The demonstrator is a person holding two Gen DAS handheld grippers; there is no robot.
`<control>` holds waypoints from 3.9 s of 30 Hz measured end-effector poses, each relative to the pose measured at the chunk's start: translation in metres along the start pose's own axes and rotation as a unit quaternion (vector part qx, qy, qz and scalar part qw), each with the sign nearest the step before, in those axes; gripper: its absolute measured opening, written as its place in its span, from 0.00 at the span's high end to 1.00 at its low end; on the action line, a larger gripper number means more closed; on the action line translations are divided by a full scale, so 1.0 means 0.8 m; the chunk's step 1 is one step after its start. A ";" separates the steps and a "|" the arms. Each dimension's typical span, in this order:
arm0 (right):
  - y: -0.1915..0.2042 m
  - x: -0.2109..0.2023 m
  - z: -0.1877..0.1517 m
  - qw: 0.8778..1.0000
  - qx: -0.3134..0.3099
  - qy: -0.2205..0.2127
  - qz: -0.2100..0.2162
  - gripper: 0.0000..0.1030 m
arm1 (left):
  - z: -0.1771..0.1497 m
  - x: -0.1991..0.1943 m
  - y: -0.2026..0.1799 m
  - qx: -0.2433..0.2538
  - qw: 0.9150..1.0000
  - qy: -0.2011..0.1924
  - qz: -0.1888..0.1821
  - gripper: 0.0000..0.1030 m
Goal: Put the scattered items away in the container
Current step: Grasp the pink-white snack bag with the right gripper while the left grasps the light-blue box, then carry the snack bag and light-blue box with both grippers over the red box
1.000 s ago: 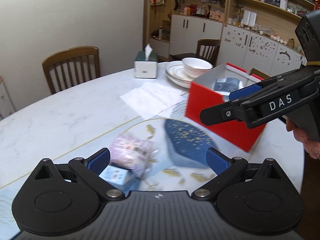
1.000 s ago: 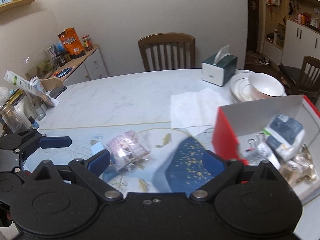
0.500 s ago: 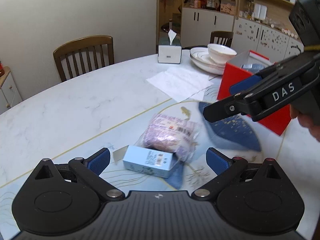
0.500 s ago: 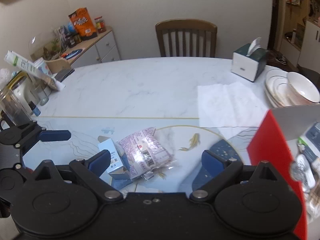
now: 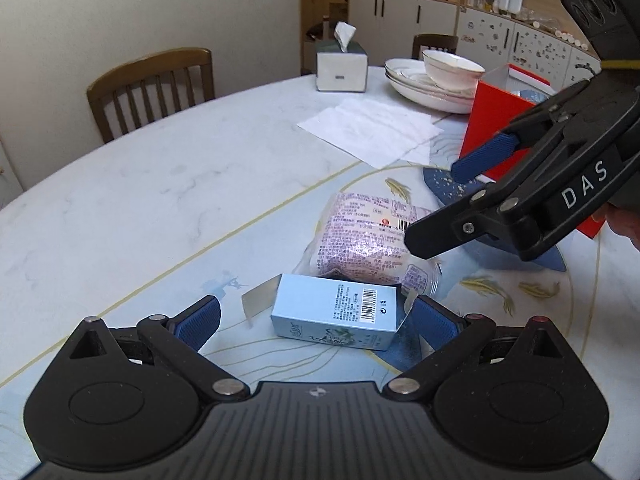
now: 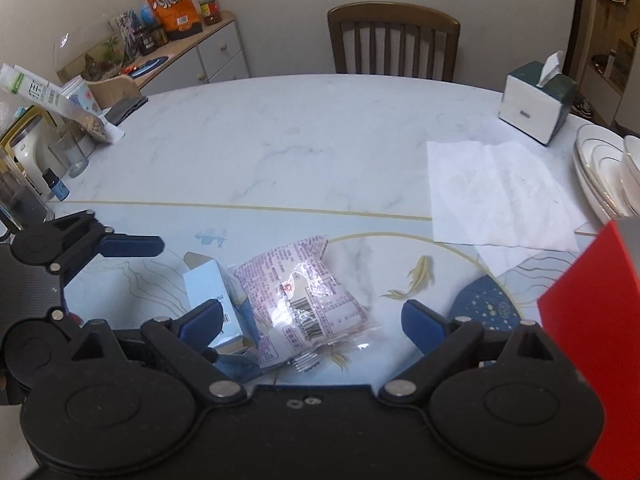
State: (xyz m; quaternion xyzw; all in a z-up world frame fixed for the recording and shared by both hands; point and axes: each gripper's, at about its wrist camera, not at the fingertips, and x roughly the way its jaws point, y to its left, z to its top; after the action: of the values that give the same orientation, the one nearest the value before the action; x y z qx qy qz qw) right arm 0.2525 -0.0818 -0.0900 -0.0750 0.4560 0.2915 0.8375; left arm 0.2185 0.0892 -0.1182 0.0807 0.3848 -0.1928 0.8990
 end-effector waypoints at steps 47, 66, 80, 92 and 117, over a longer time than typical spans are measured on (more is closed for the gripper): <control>0.001 0.047 0.009 0.999 -0.016 0.042 -0.007 0.50 | -0.001 0.014 -0.017 0.000 1.000 -0.004 -0.031 0.27; -0.016 -0.036 -0.012 1.000 0.013 -0.006 -0.017 0.50 | 0.017 -0.039 -0.057 0.000 0.998 -0.038 -0.058 0.27; -0.054 -0.114 -0.041 0.998 0.038 -0.041 -0.031 0.50 | 0.039 -0.086 -0.110 0.020 0.993 -0.075 -0.090 0.27; -0.101 -0.179 -0.068 0.994 0.058 -0.077 -0.053 0.50 | 0.071 -0.101 -0.165 0.043 0.988 -0.099 -0.114 0.27; -0.235 -0.274 -0.111 0.983 0.090 -0.118 -0.104 0.50 | 0.161 -0.050 -0.290 0.104 0.980 -0.109 -0.130 0.27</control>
State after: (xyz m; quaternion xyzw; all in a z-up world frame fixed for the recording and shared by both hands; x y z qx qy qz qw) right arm 0.2023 -0.3625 0.0094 -0.0113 0.3679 0.1674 0.9146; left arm 0.1838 -0.1488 0.0005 0.1016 0.2692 -0.3543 0.8898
